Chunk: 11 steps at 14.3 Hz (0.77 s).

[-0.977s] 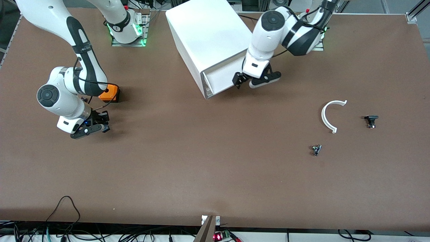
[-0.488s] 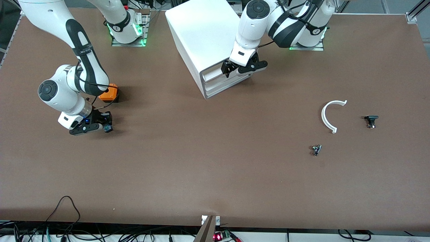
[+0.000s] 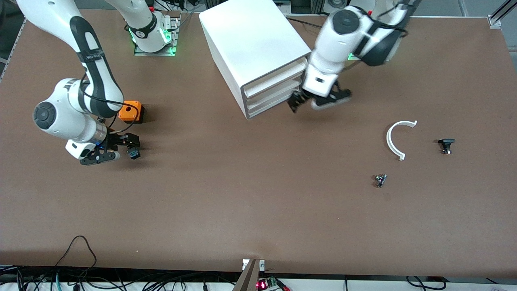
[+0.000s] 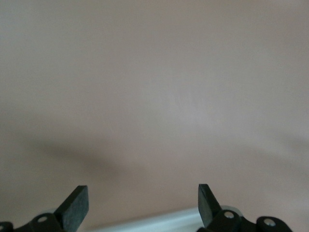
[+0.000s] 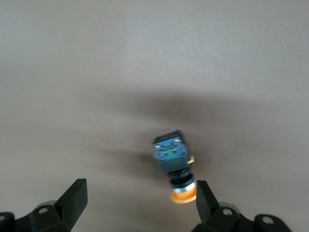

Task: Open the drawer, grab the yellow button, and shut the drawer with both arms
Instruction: 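Set the button beside the orange box while the left gripper withdraws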

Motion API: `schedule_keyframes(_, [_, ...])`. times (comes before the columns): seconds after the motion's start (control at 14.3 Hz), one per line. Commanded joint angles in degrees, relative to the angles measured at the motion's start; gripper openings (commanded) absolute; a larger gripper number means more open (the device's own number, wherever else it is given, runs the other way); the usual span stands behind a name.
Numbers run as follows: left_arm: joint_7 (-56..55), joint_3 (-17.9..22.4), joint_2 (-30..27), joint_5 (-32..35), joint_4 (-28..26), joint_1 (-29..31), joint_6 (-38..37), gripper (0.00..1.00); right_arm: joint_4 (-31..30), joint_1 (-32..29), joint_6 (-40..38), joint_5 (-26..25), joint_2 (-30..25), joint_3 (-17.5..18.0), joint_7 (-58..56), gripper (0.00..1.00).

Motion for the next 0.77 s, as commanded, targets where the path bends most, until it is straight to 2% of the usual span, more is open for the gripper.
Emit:
schedule_keyframes(0.0, [15.2,8.1,-4.4,-1.3,3.0,0.8,-7.5,1.00,8.9,0.3,-11.1,-0.1,-1.4,1.4,6.0,1.00])
schedule_keyframes(0.21, [29.8,16.2,-6.2,-1.6,10.5,1.0,-20.1,1.00,15.7,2.2,-19.1,-2.4,-3.2,1.4,11.8,1.00])
schedule_keyframes(0.28, [34.1,19.0,-7.0,-1.5,12.4,1.2,-23.9,1.00,17.3,2.1,-20.8,-4.0,-4.1,1.5,12.5,1.00])
schedule_keyframes(0.35, [37.9,20.8,-7.6,-1.5,14.3,1.2,-26.8,1.00,19.3,2.2,-22.7,-8.2,-5.0,2.1,12.5,1.00])
schedule_keyframes(0.49, [43.8,23.1,-8.2,-1.0,17.1,1.9,-31.6,1.00,24.4,2.1,-28.5,-14.0,-6.5,4.9,12.7,1.00])
schedule_keyframes(0.7, [47.6,23.5,-8.3,-0.8,19.7,3.5,-35.4,1.00,31.1,2.1,-36.7,-15.4,-6.8,5.9,12.6,1.00])
